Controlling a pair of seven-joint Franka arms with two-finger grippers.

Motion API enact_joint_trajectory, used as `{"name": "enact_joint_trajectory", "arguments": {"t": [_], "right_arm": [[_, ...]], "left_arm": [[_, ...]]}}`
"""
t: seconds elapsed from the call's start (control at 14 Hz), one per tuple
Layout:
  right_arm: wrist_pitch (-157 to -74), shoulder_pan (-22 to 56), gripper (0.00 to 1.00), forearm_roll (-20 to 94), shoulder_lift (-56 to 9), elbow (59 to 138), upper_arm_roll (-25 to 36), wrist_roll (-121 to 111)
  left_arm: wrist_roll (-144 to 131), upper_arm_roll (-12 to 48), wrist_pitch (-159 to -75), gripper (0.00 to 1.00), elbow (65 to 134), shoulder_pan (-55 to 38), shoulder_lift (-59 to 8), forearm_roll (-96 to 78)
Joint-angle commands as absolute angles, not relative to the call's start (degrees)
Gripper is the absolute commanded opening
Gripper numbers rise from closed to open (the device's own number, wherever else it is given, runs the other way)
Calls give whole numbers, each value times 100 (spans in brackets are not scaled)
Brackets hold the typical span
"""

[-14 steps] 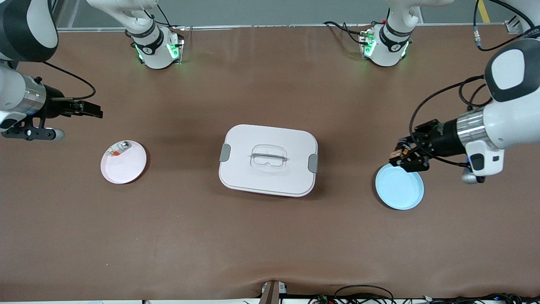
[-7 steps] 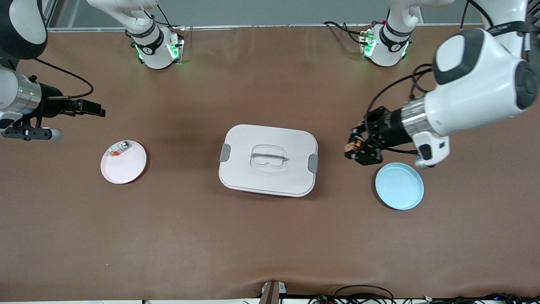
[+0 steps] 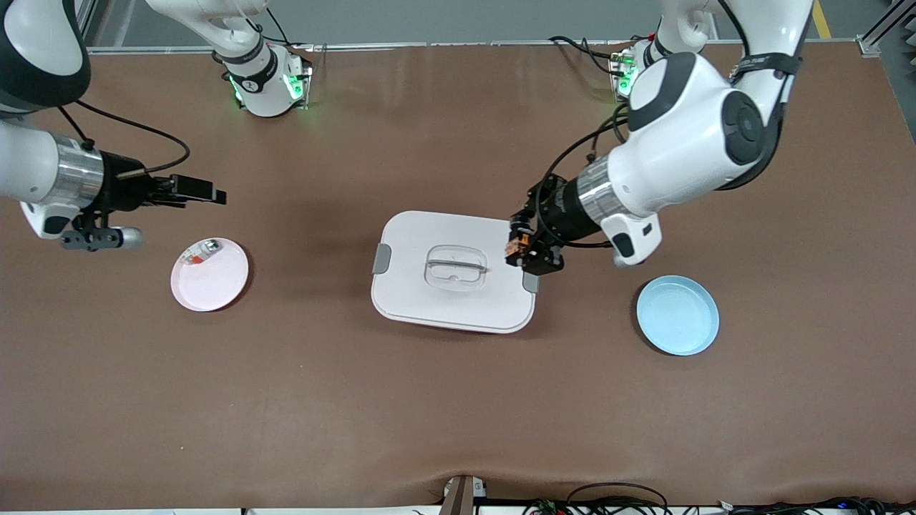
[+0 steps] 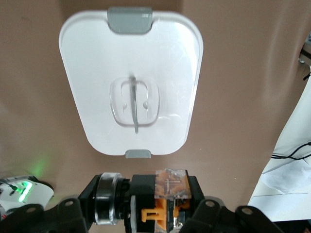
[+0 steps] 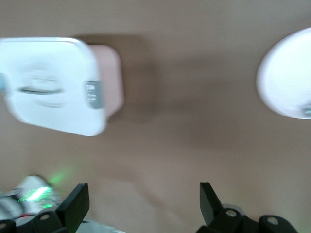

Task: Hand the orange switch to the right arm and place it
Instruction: 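Carry the switch over the white box toward the right gripper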

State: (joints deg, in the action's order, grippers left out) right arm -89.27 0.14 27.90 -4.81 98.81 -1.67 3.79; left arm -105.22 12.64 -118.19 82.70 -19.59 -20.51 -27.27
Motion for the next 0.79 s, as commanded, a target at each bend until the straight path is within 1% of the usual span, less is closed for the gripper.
{"name": "enact_joint_trajectory", "arguments": {"t": [0.0, 0.07, 0.21, 0.36, 0.5, 0.72], "right_arm": [[-9560, 175, 100, 3541, -273, 10519, -158, -15], [-9745, 271, 100, 3768, -229, 10677, -158, -96], [-10009, 430, 100, 4374, -141, 10941, -158, -210], [-10107, 606, 100, 4770, -167, 10969, -158, -701], [-10405, 860, 100, 5088, -202, 10960, -158, -1167], [-11125, 1387, 100, 5430, -290, 10969, -158, -1266]], "left_arm": [[-11116, 1248, -12180, 44, 8209, -2249, -2170, -2804], [-11310, 1248, -12356, 47, 8209, -2354, -2214, -2812], [-11452, 1248, -12436, 47, 8200, -2495, -2276, -2812], [-11461, 1248, -12585, 47, 8183, -2697, -2311, -2812], [-11470, 1248, -12639, 47, 8174, -2890, -2312, -2812], [-11627, 1248, -12875, 47, 8156, -3093, -2276, -2804]]}}
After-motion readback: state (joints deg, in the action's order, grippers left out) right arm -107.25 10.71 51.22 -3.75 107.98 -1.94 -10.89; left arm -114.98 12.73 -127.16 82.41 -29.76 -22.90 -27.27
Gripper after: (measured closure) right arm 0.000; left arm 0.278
